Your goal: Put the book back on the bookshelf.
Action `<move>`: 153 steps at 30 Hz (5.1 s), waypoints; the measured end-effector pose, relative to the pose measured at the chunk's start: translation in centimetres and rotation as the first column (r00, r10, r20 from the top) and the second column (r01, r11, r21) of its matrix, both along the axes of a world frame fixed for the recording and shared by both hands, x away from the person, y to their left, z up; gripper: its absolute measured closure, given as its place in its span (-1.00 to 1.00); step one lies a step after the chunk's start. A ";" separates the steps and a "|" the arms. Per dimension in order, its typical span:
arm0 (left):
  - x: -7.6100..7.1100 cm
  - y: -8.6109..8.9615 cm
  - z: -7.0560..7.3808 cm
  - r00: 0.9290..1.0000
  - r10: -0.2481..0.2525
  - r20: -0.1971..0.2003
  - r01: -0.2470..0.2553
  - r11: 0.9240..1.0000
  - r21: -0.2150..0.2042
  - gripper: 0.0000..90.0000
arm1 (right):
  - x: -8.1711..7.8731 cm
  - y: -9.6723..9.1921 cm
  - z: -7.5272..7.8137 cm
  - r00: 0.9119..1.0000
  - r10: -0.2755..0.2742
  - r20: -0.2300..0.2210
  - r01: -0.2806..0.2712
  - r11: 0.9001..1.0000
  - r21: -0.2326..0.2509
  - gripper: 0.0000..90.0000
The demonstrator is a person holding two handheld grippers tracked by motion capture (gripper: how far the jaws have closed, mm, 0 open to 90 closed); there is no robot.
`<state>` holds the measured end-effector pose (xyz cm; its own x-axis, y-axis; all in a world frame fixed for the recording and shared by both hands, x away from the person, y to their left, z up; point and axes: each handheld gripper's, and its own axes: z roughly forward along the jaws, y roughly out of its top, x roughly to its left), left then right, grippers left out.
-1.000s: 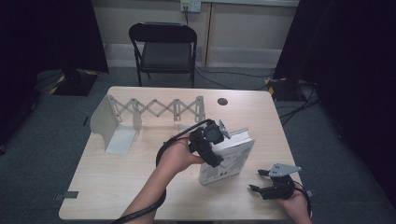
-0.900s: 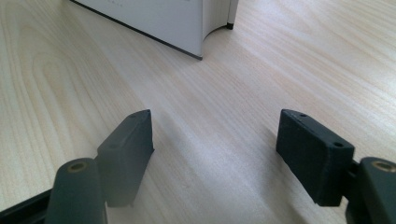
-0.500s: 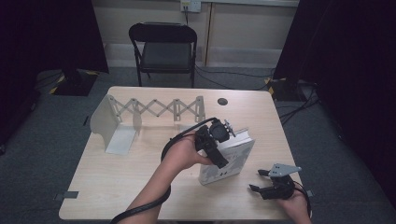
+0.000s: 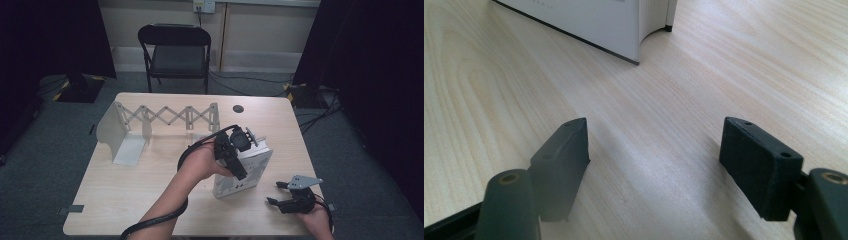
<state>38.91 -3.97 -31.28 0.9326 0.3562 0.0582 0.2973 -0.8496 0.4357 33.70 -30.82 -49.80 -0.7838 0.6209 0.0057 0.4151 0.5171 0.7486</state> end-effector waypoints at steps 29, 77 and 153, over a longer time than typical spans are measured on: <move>0.9 -2.6 -0.8 0.999 -0.043 -0.001 0.043 0.999 0.000 -0.42 | 0.1 -0.2 0.0 1.000 -0.014 -0.020 0.015 1.000 0.025 -0.38; -0.1 0.8 -0.2 0.999 0.030 0.029 -0.029 0.999 -0.046 0.18 | 0.1 -0.3 0.0 0.999 -0.022 -0.026 0.023 0.999 0.034 -0.35; 1.0 7.2 2.2 0.971 0.240 -0.001 -0.240 0.971 0.014 0.18 | 0.1 -0.3 0.0 1.000 -0.014 -0.022 0.015 0.999 0.029 -0.37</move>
